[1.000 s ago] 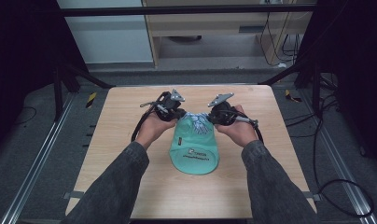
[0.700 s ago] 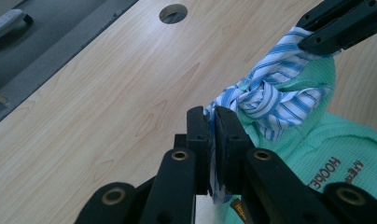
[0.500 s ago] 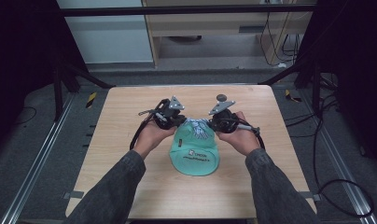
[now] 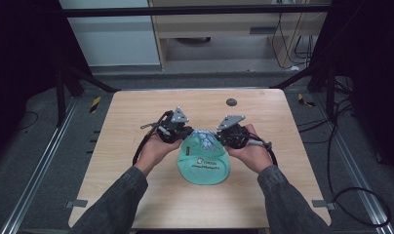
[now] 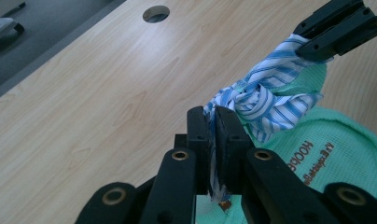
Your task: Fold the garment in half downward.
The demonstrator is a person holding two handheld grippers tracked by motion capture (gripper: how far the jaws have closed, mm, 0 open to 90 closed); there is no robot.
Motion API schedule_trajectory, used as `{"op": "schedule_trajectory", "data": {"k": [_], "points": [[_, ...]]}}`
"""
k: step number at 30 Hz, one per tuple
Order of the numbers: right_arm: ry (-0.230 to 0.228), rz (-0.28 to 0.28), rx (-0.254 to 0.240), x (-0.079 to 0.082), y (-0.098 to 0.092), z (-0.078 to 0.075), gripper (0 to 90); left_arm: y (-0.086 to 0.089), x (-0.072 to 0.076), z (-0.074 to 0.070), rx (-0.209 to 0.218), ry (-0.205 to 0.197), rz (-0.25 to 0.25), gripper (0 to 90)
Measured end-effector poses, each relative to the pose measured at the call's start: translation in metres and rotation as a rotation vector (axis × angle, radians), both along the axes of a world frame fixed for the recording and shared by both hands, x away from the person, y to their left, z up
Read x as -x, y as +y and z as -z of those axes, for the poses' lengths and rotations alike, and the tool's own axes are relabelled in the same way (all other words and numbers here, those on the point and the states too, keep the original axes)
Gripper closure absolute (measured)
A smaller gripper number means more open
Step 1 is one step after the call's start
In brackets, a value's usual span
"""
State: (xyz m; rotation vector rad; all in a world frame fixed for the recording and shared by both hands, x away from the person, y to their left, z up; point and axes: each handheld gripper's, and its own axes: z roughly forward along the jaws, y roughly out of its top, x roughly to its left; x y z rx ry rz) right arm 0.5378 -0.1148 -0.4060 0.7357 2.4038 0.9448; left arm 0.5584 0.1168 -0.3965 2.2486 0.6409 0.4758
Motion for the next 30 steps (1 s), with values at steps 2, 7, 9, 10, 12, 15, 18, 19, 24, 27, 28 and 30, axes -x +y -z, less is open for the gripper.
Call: {"op": "schedule_trajectory", "data": {"k": [2,7,9,10,12,15,18,19,24,27,28,30], "points": [[0.005,-0.011,0.010,0.004,0.001,0.003,84.4,0.001,0.003,0.004,-0.003,0.002,0.005,85.3],[0.001,-0.027,0.026,0.009,0.003,0.006,84.5,0.004,0.009,0.007,0.012,0.011,0.007,85.3],[0.002,-0.029,0.024,0.010,0.001,0.006,84.4,0.004,0.012,0.008,0.014,0.014,0.011,85.2],[0.005,-0.033,0.025,0.012,0.001,0.007,84.4,0.004,0.013,0.008,0.011,0.016,0.016,85.3],[0.008,-0.037,0.030,0.013,0.001,0.008,84.4,0.003,0.016,0.009,0.006,0.016,0.021,85.2],[0.011,-0.042,0.031,0.017,-0.001,0.011,84.3,0.004,0.023,0.012,0.011,0.020,0.029,85.3],[0.017,-0.049,0.038,0.020,-0.002,0.016,84.4,0.003,0.028,0.015,0.008,0.019,0.038,85.2],[0.024,-0.048,0.036,0.021,-0.002,0.018,84.4,0.003,0.029,0.016,0.002,0.016,0.038,85.3],[0.032,-0.053,0.034,0.024,-0.003,0.025,84.3,0.005,0.034,0.023,0.011,0.026,0.043,85.2],[0.037,-0.057,0.034,0.026,-0.003,0.027,84.3,0.005,0.036,0.026,0.009,0.032,0.047,85.2],[0.040,-0.057,0.036,0.027,-0.003,0.028,84.3,0.006,0.037,0.027,0.009,0.035,0.048,85.2],[0.044,-0.061,0.037,0.029,-0.003,0.029,84.3,0.006,0.038,0.029,0.007,0.041,0.051,85.2]]}}
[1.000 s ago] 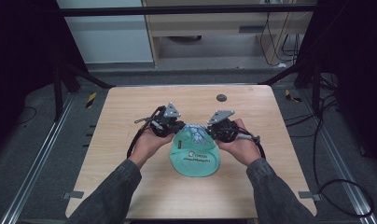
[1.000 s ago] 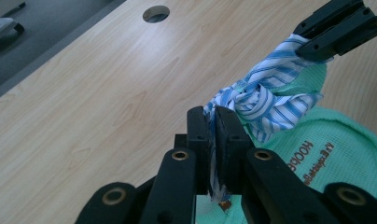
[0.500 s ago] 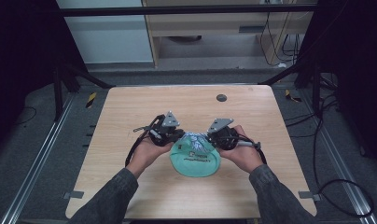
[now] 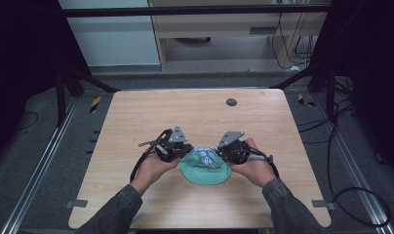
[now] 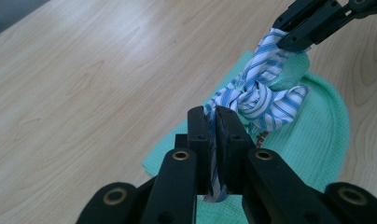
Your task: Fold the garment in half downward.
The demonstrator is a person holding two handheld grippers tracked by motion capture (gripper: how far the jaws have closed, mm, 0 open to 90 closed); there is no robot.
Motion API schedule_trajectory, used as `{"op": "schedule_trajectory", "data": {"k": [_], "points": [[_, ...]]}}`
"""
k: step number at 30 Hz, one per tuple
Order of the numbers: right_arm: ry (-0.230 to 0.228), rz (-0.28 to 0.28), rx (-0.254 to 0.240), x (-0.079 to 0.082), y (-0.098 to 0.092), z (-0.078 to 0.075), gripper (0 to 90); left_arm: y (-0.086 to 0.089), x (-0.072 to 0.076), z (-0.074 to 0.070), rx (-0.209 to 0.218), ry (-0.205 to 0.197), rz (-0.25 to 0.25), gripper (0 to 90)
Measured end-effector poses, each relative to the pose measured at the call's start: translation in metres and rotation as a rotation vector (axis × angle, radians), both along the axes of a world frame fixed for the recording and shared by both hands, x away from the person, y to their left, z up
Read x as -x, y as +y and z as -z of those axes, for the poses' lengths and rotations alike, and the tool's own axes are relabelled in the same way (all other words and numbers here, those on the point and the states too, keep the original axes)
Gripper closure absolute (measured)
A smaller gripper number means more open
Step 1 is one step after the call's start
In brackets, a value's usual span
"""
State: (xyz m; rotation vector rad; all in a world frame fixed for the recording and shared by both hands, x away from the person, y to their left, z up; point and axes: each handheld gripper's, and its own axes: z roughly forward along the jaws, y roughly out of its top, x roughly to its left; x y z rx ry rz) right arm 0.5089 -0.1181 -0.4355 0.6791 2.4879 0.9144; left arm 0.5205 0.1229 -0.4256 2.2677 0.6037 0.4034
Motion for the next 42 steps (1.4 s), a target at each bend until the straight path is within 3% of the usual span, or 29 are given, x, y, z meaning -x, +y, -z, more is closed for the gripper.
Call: {"op": "schedule_trajectory", "data": {"k": [8,42], "points": [[0.009,-0.014,-0.001,0.006,0.001,0.004,84.1,0.002,0.005,0.006,-0.014,0.013,0.006,85.2],[0.026,-0.054,-0.010,0.033,0.003,0.015,83.3,0.009,0.029,0.028,0.003,0.036,0.024,84.3]]}}
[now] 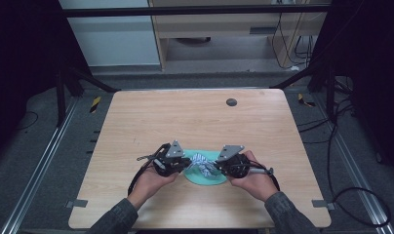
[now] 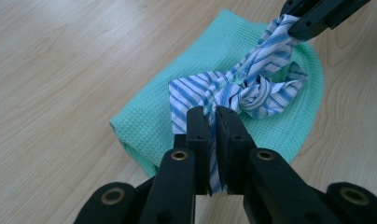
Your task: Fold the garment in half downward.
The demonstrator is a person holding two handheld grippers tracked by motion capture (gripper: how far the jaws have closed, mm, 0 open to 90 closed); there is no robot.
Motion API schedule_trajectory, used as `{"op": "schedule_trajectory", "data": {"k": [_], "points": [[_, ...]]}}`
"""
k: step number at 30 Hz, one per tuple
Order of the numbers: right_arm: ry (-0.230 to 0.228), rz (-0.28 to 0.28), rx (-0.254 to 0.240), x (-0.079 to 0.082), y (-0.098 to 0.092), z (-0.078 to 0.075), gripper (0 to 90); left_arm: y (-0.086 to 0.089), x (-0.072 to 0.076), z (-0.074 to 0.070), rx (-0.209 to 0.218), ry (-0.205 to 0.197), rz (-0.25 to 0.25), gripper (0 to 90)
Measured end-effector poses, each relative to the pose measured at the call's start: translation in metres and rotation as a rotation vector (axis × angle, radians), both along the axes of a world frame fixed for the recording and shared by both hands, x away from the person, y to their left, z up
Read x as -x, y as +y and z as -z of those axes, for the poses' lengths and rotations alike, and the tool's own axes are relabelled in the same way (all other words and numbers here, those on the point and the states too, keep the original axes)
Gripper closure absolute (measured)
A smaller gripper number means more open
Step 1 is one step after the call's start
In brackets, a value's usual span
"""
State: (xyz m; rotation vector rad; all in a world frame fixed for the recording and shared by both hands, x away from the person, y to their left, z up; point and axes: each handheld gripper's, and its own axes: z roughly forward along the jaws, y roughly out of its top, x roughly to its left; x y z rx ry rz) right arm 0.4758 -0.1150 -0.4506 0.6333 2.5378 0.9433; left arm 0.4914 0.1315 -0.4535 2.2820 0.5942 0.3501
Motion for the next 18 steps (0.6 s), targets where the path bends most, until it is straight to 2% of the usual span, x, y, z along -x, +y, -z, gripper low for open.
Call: {"op": "schedule_trajectory", "data": {"k": [18], "points": [[0.006,-0.020,0.011,0.016,-0.001,0.008,83.1,0.003,0.014,0.009,0.001,0.007,0.028,85.5]]}}
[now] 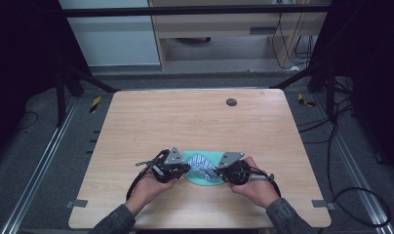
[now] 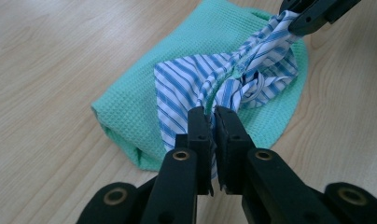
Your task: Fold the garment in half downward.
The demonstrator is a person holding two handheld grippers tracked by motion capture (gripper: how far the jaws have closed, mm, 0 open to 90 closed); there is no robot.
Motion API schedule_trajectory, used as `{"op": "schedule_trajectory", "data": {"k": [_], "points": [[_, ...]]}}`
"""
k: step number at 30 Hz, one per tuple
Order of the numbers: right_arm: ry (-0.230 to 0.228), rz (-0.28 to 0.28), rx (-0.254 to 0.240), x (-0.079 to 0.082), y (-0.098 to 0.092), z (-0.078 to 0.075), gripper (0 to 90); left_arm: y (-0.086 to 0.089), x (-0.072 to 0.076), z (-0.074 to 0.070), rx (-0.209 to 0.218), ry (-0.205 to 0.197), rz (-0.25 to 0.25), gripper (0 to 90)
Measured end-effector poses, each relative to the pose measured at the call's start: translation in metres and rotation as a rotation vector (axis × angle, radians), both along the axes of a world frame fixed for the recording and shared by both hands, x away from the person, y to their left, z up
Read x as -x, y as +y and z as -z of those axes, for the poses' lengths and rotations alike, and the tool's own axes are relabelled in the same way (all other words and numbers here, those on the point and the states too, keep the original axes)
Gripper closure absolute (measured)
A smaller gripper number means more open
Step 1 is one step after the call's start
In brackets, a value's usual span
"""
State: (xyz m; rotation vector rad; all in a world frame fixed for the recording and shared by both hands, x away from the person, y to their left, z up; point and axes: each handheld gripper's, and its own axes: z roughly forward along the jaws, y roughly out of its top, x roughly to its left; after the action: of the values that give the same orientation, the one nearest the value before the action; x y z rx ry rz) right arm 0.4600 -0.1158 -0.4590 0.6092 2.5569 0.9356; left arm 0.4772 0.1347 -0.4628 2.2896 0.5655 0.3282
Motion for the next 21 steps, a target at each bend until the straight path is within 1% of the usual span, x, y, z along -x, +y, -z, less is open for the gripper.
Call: {"op": "schedule_trajectory", "data": {"k": [3,5,6,8,10,13,14,18,21], "points": [[0.005,-0.002,-0.002,0.003,-0.001,0.003,83.1,-0.001,0.003,0.002,0.003,0.003,0.003,85.9],[0.008,-0.003,-0.002,0.005,-0.001,0.005,83.1,-0.001,0.005,0.002,-0.006,-0.002,0.012,86.1],[0.008,-0.002,-0.001,0.006,-0.002,0.006,83.3,-0.001,0.006,0.003,0.002,0.001,0.009,86.1],[0.006,-0.002,0.003,0.008,-0.002,0.007,83.4,0.000,0.008,0.003,-0.006,-0.002,0.017,86.1],[0.009,-0.004,-0.001,0.009,-0.003,0.008,83.3,0.000,0.011,0.005,0.006,0.001,0.015,86.1],[0.014,-0.001,-0.001,0.013,-0.004,0.010,82.5,0.001,0.014,0.007,-0.005,0.006,0.029,86.1],[0.015,-0.002,-0.001,0.013,-0.004,0.011,82.3,0.000,0.015,0.008,0.002,0.008,0.028,86.1],[0.021,-0.005,-0.003,0.015,-0.003,0.011,79.6,0.000,0.016,0.008,0.006,0.009,0.029,86.1],[0.027,-0.007,-0.013,0.014,-0.002,0.009,74.9,0.001,0.016,0.006,0.005,0.007,0.030,86.1]]}}
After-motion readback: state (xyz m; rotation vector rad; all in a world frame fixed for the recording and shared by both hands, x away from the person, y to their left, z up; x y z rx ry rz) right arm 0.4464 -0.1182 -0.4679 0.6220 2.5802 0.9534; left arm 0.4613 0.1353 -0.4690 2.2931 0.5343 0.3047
